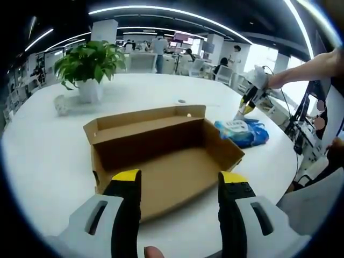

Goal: Operate the shoe box by opening the lid, removing the specified soft item, and placing it in the target area until the item is outside and the box remains undamaged.

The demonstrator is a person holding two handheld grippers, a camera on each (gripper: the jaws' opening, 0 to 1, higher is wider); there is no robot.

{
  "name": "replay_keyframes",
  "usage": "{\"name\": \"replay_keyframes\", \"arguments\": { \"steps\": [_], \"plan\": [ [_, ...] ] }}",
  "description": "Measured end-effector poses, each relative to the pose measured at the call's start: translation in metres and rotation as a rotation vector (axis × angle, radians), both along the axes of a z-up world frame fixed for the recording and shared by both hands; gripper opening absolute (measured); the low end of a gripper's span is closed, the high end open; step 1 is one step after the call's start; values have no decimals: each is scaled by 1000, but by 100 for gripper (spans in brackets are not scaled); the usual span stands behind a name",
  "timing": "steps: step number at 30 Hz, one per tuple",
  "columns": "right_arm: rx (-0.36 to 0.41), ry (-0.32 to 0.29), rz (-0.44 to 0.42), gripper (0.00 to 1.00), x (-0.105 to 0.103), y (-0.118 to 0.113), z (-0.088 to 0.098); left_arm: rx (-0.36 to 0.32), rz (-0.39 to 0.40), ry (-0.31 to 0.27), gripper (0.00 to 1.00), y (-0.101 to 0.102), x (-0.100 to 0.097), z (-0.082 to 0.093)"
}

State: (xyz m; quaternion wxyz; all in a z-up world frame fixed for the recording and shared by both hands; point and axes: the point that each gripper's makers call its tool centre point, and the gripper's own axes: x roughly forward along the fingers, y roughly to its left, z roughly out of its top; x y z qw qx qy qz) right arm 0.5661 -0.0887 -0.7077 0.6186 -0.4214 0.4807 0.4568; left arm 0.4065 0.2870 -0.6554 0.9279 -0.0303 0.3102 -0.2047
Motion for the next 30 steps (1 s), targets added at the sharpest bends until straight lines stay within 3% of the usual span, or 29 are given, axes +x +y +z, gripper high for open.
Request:
{"name": "replay_keyframes", "arguments": {
  "steps": [7, 30],
  "plan": [
    [9, 0, 18, 17, 4, 9, -1, 0, -2, 1, 56, 0, 1, -1],
    [-10, 6, 14, 18, 7, 3, -7, -2, -6, 7, 56, 0, 0, -2]
  ]
}}
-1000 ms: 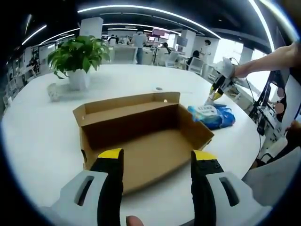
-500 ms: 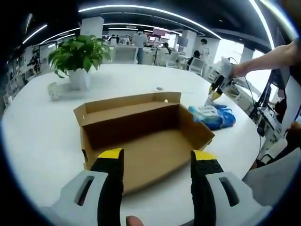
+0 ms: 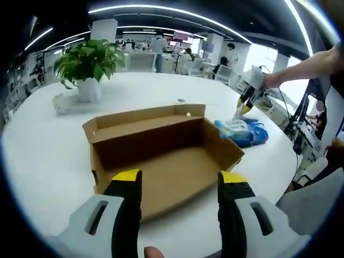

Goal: Operate the shoe box by opening the lid, removing the specified soft item, and placing it in the target area until the item is outside and the box remains undamaged.

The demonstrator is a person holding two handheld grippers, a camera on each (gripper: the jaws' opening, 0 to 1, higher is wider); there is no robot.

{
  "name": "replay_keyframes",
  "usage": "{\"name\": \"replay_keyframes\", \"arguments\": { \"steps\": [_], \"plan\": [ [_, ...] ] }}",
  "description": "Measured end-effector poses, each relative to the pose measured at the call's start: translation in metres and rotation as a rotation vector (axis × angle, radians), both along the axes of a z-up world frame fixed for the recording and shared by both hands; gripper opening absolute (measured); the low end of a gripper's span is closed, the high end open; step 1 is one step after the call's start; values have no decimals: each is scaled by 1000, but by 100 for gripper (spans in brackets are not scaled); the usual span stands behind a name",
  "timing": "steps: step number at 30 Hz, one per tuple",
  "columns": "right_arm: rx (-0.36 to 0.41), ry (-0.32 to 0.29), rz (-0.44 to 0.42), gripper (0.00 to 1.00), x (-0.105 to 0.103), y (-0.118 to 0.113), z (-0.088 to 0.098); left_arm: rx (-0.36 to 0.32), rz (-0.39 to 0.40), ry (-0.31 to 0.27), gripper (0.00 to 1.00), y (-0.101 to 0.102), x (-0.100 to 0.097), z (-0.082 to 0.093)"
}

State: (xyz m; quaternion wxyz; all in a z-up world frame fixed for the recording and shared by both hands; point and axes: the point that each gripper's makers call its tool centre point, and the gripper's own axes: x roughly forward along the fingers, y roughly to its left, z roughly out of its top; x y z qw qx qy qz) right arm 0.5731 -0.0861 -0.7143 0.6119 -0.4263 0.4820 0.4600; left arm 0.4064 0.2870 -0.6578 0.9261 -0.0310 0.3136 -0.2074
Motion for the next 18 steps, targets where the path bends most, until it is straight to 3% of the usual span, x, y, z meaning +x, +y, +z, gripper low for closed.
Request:
{"name": "replay_keyframes", "arguments": {
  "steps": [12, 18],
  "plan": [
    [-4, 1, -12, 21, -2, -3, -1, -1, 3, 1, 56, 0, 0, 0],
    [10, -35, -52, 26, 1, -7, 6, 12, -3, -2, 56, 0, 0, 0]
  ]
}}
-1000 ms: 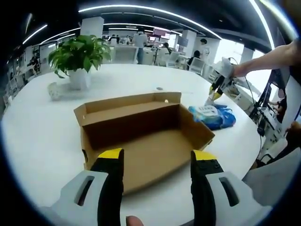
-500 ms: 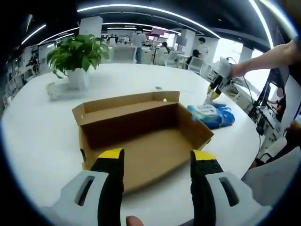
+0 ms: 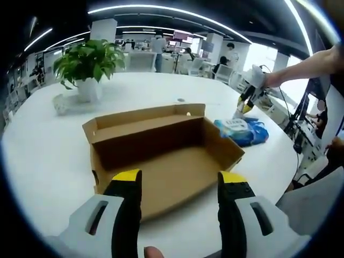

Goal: Operate the shoe box by opening the lid, removing the specified soft item, and placing it in the target area until the item is outside and the box remains undamaged.

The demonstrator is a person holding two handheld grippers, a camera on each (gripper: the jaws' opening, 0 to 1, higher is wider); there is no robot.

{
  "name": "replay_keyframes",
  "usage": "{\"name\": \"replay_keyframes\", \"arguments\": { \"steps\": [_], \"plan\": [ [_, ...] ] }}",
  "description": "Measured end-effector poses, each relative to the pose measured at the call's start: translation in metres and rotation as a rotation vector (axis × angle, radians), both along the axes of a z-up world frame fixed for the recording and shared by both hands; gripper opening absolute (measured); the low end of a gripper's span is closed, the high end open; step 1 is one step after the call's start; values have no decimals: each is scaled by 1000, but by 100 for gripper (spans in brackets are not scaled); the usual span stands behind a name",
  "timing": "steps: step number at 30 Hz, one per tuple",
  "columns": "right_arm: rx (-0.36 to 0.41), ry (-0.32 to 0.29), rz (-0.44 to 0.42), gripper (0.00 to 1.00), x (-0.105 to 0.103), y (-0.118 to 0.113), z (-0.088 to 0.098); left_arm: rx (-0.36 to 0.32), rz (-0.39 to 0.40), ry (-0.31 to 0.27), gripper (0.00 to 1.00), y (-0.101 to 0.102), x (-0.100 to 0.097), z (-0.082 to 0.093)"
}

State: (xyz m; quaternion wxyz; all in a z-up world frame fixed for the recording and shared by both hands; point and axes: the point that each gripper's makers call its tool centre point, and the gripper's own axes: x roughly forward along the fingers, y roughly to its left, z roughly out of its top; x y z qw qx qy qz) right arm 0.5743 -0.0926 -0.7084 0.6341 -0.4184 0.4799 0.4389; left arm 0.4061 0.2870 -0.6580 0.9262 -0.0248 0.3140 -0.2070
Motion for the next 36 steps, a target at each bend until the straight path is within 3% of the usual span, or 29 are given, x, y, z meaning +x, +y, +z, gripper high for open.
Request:
{"name": "replay_keyframes", "arguments": {
  "steps": [11, 22, 24, 26, 29, 36],
  "plan": [
    [57, -111, -125, 32, 1, -9, 32, -9, 6, -14, 56, 0, 1, 5],
    [208, -232, -403, 36, -2, -17, 62, -13, 8, -33, 56, -3, 1, 10],
    [244, -246, -463, 36, -7, -17, 66, 46, -10, -46, 56, -2, 1, 9],
    [277, -281, -524, 37, -10, -19, 69, 46, -12, -53, 56, -4, 2, 10],
    [332, -281, -596, 38, -21, -19, 68, 46, -17, -61, 56, -6, 2, 12],
    [386, -260, -661, 39, -50, -11, 64, 60, -17, -73, 56, -6, 4, 13]
  ]
}}
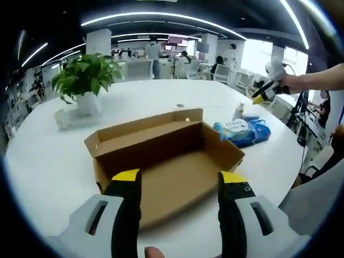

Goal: Operate the shoe box by opening the lid, removing the specified soft item, and placing it in the target area until the item is outside and the box remains undamaged.

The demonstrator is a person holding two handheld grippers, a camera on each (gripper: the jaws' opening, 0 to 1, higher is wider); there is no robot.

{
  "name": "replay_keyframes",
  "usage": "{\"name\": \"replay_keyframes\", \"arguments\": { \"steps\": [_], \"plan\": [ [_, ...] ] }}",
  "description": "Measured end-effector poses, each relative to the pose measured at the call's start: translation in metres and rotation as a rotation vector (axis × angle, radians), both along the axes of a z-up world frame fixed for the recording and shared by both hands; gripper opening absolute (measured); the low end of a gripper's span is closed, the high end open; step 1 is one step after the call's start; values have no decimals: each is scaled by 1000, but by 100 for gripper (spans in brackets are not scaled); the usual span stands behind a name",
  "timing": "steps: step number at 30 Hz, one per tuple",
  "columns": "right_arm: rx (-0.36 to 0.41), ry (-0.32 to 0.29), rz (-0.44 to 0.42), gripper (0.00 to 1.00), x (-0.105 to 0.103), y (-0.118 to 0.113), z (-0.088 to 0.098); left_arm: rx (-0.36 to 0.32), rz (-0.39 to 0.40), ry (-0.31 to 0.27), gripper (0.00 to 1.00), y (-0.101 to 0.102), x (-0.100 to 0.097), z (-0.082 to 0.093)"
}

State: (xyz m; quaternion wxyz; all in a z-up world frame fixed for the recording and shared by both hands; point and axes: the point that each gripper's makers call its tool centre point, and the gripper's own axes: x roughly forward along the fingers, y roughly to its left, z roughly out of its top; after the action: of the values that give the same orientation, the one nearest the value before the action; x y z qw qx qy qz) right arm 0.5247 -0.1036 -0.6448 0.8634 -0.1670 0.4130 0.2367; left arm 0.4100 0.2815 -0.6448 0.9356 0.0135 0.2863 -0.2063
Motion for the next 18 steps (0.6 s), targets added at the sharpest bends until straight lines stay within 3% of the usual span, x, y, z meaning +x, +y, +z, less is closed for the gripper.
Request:
{"name": "replay_keyframes", "arguments": {
  "steps": [6, 9, 18],
  "plan": [
    [121, -55, -81, 41, -10, 22, 7, 0, -3, -9, 56, -1, 0, 2],
    [138, -98, -107, 40, -19, 30, 11, 6, -2, -14, 56, 0, 1, 3],
    [206, -129, -144, 40, -58, 52, 2, -41, 24, -13, 57, 1, 1, 6]
  ]
}}
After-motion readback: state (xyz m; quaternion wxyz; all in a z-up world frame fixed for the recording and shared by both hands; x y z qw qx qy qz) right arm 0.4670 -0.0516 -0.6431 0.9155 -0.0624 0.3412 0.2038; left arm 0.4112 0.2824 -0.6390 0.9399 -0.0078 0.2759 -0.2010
